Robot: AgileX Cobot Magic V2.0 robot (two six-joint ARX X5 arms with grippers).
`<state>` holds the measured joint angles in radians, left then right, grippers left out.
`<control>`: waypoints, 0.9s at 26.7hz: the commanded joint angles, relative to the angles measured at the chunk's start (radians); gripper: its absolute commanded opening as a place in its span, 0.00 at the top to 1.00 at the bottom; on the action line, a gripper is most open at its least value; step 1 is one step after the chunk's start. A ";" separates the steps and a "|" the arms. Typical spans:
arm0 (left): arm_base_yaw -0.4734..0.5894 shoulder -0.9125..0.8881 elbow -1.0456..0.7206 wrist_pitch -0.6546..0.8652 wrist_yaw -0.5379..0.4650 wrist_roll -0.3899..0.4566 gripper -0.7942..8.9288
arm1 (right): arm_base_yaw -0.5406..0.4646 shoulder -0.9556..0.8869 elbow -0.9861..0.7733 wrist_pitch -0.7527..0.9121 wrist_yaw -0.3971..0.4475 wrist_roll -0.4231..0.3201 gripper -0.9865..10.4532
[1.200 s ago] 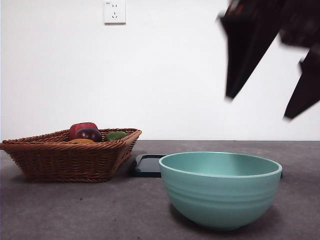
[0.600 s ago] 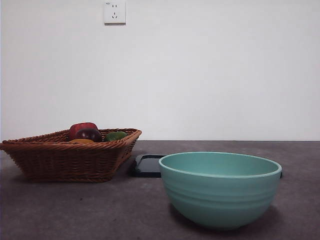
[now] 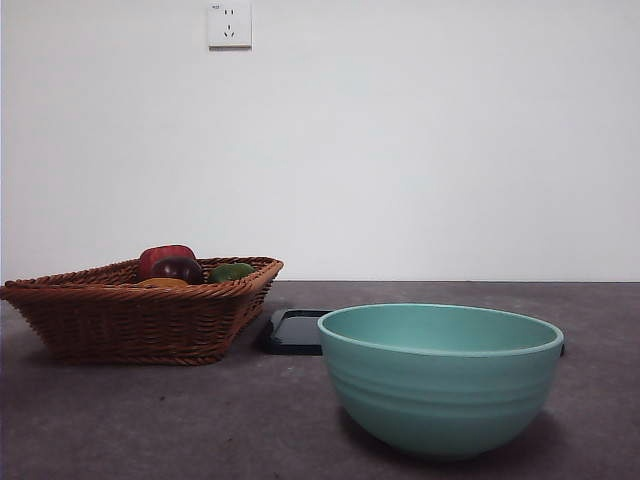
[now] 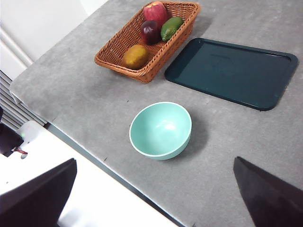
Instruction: Pick up the wifruite, put it on the bowl, pick up the plate, put it on desk
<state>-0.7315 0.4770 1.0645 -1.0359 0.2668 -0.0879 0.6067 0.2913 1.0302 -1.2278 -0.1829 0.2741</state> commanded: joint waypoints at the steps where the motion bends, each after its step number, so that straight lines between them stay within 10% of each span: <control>1: -0.008 0.005 0.006 0.013 0.005 0.001 0.34 | 0.006 0.000 0.018 0.009 0.000 0.007 0.42; 4: -0.008 0.005 0.006 0.012 0.005 0.001 0.93 | 0.006 0.000 0.018 0.013 0.000 0.006 0.89; 24: 0.079 -0.014 -0.011 0.021 0.005 0.000 0.89 | 0.006 0.000 0.018 0.023 0.000 0.003 0.90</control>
<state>-0.6643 0.4637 1.0515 -1.0264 0.2672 -0.0910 0.6067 0.2913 1.0302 -1.2167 -0.1829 0.2771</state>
